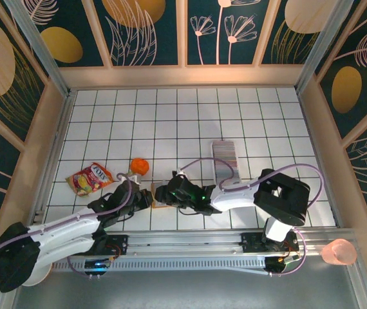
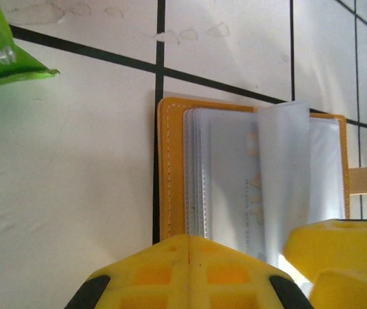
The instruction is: Put the credit cards into the card holder
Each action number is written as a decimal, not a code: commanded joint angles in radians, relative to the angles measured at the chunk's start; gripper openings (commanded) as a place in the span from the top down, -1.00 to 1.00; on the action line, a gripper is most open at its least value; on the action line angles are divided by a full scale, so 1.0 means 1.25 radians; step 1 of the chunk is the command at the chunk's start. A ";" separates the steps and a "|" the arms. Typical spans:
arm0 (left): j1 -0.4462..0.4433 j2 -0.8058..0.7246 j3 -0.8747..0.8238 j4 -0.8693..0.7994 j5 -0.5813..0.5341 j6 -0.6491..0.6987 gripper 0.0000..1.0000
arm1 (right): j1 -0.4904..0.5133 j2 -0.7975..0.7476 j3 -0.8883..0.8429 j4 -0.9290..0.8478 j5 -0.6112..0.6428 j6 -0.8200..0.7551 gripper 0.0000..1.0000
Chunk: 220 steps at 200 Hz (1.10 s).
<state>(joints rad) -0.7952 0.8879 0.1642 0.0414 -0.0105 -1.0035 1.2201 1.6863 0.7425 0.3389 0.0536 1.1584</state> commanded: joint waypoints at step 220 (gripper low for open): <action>-0.006 -0.175 0.050 -0.127 -0.134 -0.039 -0.14 | -0.243 -0.450 0.111 -0.331 -0.052 -1.278 -0.26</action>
<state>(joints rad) -0.7952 0.6128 0.2035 -0.2375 -0.2546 -1.0927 0.9310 1.2526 0.9432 0.1432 0.0013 0.2161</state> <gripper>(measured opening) 0.554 0.600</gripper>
